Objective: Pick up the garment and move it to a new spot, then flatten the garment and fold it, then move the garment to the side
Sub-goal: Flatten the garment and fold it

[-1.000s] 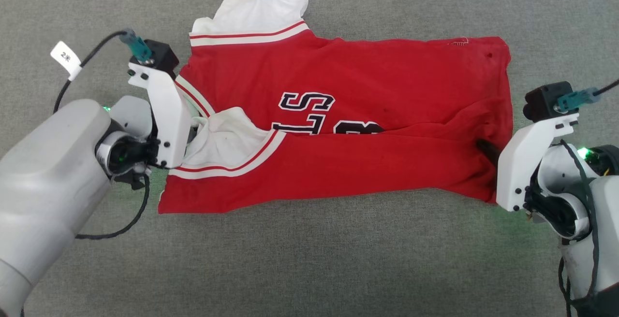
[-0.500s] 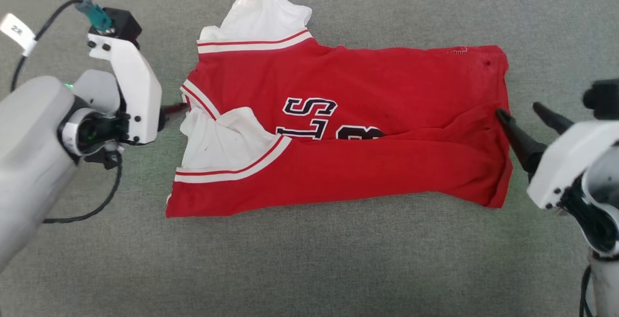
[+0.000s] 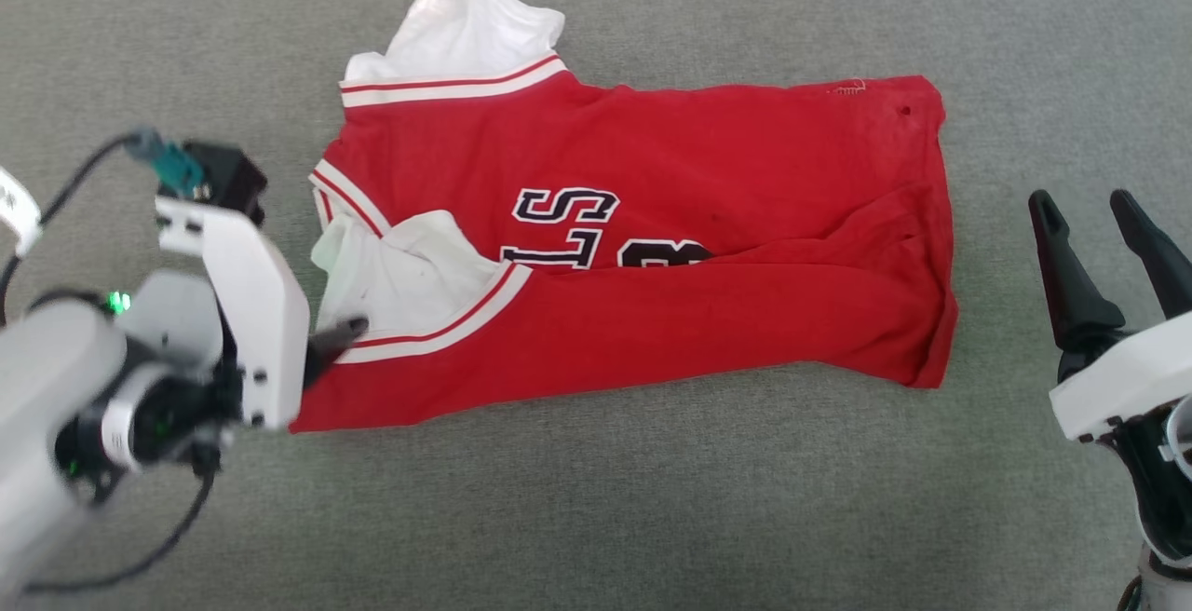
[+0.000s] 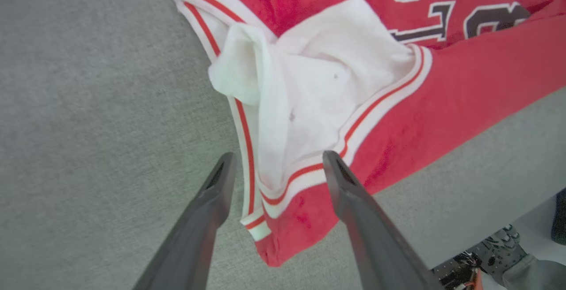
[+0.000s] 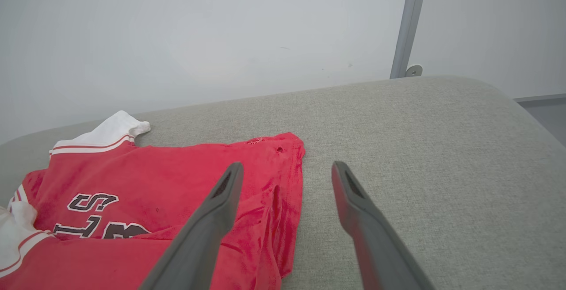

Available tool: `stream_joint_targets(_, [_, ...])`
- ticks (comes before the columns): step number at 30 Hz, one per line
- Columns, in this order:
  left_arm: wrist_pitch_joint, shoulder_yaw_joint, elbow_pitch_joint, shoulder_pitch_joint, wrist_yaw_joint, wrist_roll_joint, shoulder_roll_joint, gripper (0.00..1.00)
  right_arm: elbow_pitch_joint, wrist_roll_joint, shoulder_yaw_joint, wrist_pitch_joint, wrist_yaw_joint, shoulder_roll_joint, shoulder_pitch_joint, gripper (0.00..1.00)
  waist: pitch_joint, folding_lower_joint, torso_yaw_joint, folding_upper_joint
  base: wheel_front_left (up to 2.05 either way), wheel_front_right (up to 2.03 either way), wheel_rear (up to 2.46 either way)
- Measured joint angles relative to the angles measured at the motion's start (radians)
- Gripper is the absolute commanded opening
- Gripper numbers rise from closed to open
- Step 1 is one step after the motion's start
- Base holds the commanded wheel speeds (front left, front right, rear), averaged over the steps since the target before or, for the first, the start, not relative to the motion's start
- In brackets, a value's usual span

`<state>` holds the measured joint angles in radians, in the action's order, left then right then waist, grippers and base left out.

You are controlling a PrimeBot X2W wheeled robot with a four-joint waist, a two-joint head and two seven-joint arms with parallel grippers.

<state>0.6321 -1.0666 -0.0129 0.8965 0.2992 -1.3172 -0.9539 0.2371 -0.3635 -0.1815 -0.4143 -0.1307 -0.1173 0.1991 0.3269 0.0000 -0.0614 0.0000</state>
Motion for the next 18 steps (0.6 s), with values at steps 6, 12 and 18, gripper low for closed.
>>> stream_joint_targets(6, [-0.025,-0.006,-0.109,-0.076,0.091,-0.012,-0.060,1.00,0.018,-0.002,-0.013,0.010,0.000,0.024,-0.027,1.00,0.012,0.0000,-0.019,0.0000,0.00,0.00,0.00])
stream_joint_targets(12, [-0.061,-0.019,-0.075,-0.129,0.122,-0.014,-0.058,1.00,0.016,-0.018,-0.006,0.004,0.000,0.037,-0.040,1.00,0.015,0.0000,-0.032,0.0000,0.00,0.00,0.00])
stream_joint_targets(18, [-0.101,-0.036,0.035,-0.149,0.081,-0.008,0.008,1.00,-0.015,-0.016,0.020,-0.079,0.000,0.029,-0.052,1.00,0.013,0.0000,-0.032,0.0000,0.00,0.00,0.00])
